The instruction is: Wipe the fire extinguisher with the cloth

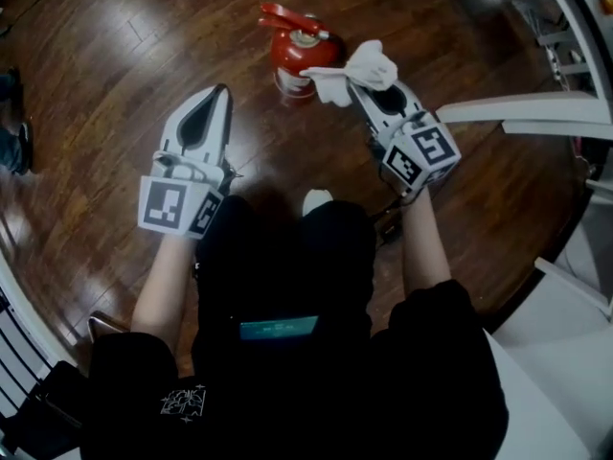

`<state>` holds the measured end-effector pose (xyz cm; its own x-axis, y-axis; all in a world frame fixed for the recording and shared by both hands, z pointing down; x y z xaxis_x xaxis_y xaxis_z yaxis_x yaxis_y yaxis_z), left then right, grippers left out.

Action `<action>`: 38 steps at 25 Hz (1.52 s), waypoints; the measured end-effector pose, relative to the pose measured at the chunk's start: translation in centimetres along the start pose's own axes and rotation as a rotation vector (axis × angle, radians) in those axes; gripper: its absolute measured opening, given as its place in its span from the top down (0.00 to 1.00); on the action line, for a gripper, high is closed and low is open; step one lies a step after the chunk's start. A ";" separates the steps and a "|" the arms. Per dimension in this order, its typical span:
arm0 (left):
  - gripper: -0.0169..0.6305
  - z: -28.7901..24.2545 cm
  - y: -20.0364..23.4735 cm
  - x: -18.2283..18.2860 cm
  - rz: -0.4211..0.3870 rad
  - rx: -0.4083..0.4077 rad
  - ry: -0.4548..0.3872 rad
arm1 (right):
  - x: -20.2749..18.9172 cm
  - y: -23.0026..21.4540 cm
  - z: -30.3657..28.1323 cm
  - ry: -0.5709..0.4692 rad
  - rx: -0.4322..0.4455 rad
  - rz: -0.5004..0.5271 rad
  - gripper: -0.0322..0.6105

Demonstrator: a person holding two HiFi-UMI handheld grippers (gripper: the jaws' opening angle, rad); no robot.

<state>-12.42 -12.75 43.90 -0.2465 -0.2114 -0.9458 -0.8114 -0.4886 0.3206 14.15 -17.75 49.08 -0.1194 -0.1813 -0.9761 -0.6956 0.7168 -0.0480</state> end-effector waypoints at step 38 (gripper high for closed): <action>0.97 1.2 -0.5 -3.6 0.027 -0.003 0.023 | -13.8 -0.1 -5.8 0.174 -0.034 -0.063 0.74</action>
<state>-11.75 -10.77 47.06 -0.2561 -0.2438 -0.9354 -0.8031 -0.4848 0.3463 11.81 -19.23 63.75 -0.1938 -0.3408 -0.9200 -0.7288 0.6778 -0.0976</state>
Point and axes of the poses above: the fingertips, and each gripper's own axes: z backward along the fingers, y to its left, x out of its top, the point moved 6 cm from there along z, backward along the fingers, and after that the axes turned 9 degrees about z, right-handed, at the moved point
